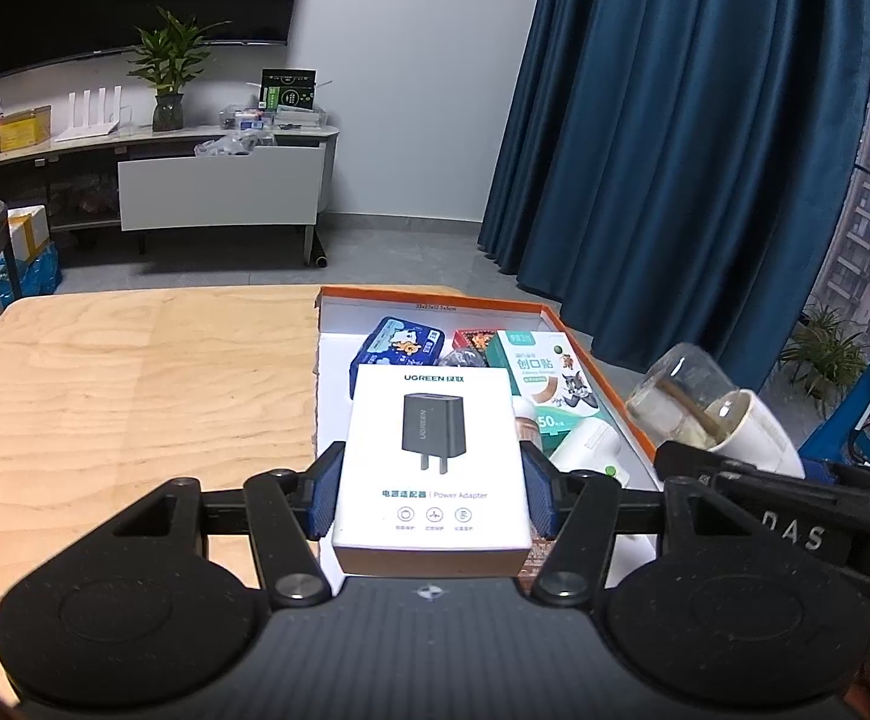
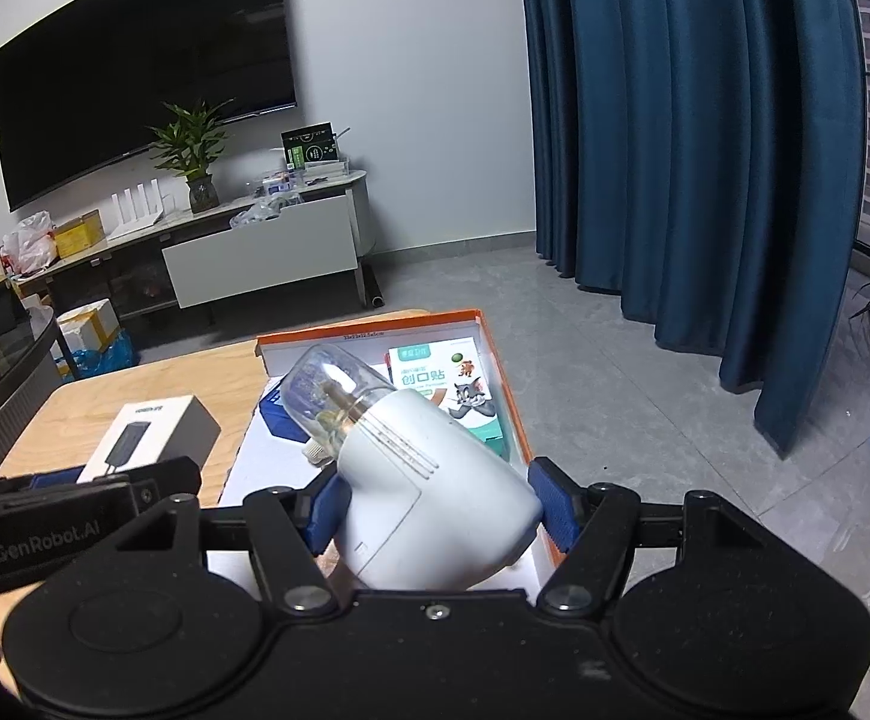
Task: Organize rigid objects
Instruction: 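Carry the UGREEN box and white plug-in device with both tools over the lid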
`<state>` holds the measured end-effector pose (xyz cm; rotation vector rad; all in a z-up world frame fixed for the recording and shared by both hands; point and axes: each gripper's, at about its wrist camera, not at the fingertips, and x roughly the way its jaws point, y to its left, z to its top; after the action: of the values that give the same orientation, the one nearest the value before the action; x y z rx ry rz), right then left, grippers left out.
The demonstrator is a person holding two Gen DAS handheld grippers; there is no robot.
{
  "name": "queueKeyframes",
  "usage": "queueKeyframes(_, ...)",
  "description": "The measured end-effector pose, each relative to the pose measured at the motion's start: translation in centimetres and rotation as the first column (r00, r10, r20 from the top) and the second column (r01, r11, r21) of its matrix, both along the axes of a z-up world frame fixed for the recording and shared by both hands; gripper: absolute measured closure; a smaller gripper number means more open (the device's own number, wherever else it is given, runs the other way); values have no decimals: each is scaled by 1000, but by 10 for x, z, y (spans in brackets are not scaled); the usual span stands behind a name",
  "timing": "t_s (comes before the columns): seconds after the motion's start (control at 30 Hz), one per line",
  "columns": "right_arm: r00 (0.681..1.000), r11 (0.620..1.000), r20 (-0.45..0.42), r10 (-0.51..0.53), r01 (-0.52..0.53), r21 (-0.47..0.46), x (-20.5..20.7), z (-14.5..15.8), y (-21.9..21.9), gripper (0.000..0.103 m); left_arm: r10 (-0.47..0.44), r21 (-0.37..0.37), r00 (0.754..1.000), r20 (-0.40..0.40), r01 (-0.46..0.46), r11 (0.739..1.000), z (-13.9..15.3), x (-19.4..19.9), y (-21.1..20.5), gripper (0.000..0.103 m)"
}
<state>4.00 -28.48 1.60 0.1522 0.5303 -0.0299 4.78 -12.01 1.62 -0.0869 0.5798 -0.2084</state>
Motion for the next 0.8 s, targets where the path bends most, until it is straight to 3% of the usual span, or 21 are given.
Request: queueKeyframes(0.8, 999, 1000, -38, -5, 5, 4, 7, -16, -14, 25, 16, -8, 999, -30, -17, 1000, -7, 3, -3, 43)
